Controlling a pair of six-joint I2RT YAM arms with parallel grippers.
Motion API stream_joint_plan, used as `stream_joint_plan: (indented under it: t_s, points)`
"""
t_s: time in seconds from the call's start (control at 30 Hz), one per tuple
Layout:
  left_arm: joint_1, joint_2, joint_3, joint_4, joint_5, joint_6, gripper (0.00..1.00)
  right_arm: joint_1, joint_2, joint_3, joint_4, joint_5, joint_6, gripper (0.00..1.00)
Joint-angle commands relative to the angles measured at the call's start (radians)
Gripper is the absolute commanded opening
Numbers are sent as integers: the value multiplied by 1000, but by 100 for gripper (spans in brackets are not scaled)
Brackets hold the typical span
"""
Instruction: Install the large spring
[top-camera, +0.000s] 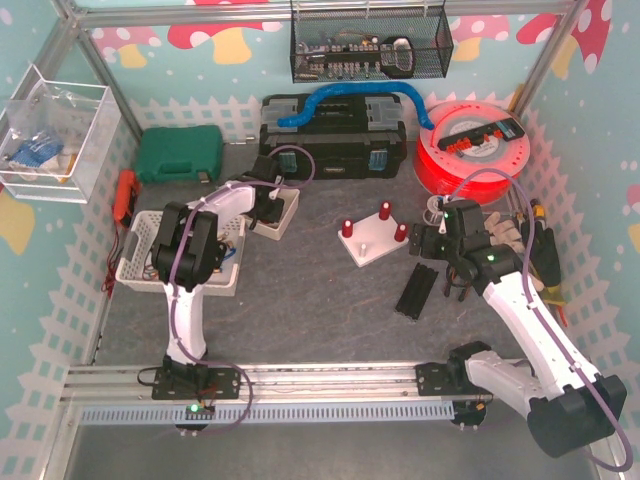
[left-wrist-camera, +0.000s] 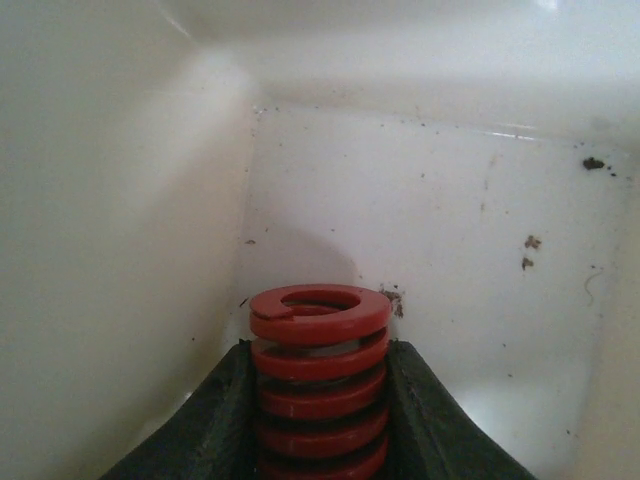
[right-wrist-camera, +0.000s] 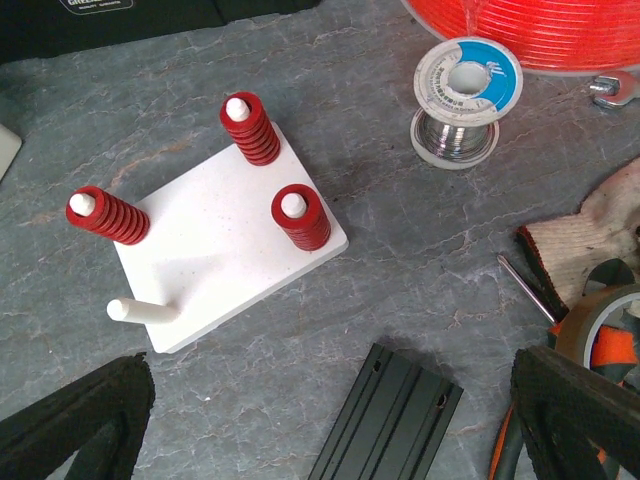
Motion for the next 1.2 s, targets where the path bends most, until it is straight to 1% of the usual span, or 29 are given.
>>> stream_joint_plan:
  t_s: [0.0, 0.17, 0.27, 0.37, 0.53, 0.63, 0.7, 0.8, 0.9, 0.97, 1.03, 1.17]
  points:
    - [8, 9, 1, -5, 16, 7, 24, 1, 6, 28, -17, 10, -11, 97]
    - [8, -46, 20, -5, 28, -3, 17, 1, 1, 22, 12, -11, -28, 97]
    - [8, -104, 24, -4, 46, -20, 16, 1, -1, 24, 45, -39, -33, 98]
    - [7, -159, 23, -1, 55, -44, 15, 1, 16, 55, 40, -20, -21, 99]
    - [1, -281, -14, 58, 93, -82, 14, 1, 51, 120, 31, -88, -72, 99]
    - [-15, -385, -87, 164, 160, -82, 14, 1, 68, 156, 32, -121, -85, 99]
    - [-30, -463, -171, 283, 214, -62, 13, 1, 85, 183, 46, -166, -88, 99]
    - [-64, -565, -303, 461, 283, 6, 13, 1, 127, 217, 82, -233, -75, 98]
    - [-94, -619, -394, 586, 333, 108, 12, 1, 195, 248, 111, -299, -68, 96]
    - [-150, -644, -467, 664, 337, 154, 8, 1, 236, 259, 132, -351, -78, 94]
    - [-188, -673, -554, 770, 339, 175, 8, 0, 273, 261, 141, -403, -88, 92]
    - [-262, -742, -718, 971, 385, 166, 8, 2, 330, 283, 95, -545, -152, 86]
